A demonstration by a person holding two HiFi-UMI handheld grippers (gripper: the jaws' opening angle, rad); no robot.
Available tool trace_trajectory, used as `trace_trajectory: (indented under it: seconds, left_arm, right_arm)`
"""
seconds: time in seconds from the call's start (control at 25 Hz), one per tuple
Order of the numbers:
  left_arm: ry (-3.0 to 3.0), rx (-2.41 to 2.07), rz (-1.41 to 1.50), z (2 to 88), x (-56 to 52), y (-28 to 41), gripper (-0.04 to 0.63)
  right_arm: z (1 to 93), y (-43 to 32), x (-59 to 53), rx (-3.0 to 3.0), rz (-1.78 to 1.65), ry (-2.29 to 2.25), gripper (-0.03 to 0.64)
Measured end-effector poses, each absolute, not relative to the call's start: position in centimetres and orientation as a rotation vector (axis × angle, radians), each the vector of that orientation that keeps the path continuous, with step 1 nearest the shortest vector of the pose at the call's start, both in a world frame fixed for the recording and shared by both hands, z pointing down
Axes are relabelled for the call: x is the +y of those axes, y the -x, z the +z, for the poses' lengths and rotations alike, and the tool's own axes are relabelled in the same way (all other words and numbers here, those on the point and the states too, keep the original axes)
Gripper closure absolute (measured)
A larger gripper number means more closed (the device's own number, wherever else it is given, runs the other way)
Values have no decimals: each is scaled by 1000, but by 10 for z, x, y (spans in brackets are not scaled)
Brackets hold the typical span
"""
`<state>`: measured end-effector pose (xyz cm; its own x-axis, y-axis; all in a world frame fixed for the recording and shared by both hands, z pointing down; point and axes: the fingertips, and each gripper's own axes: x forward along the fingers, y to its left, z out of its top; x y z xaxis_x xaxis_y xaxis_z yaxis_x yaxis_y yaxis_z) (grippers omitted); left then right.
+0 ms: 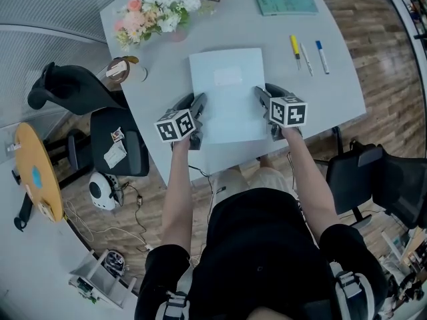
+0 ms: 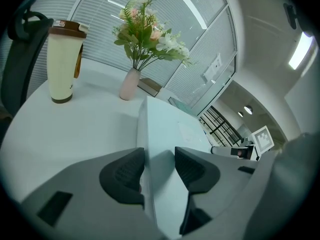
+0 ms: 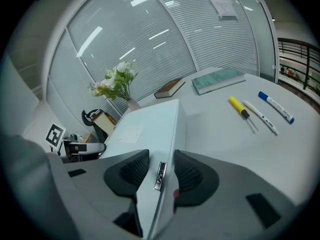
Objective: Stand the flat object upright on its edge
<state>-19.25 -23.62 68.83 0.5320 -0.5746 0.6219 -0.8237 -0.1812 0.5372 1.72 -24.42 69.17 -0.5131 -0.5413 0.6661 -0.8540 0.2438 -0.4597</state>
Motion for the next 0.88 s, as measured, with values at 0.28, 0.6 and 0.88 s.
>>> trace_trajectory:
  seconds: [0.28,0.6,0.88]
  left_arm:
    - [-1914,-1161,341,663,-232,189,394]
    - [-1974,-1178,314,636,-222,184,396]
    - [-2027,-1210,285,610,-218,186,397]
  right_arm:
    - [666,-22,-243,-2194,1143,-1298,446]
    - [636,-28,-238,-2256,1112,-1317,456]
    - [613,-26,-232,-2327,1076,-1291,462]
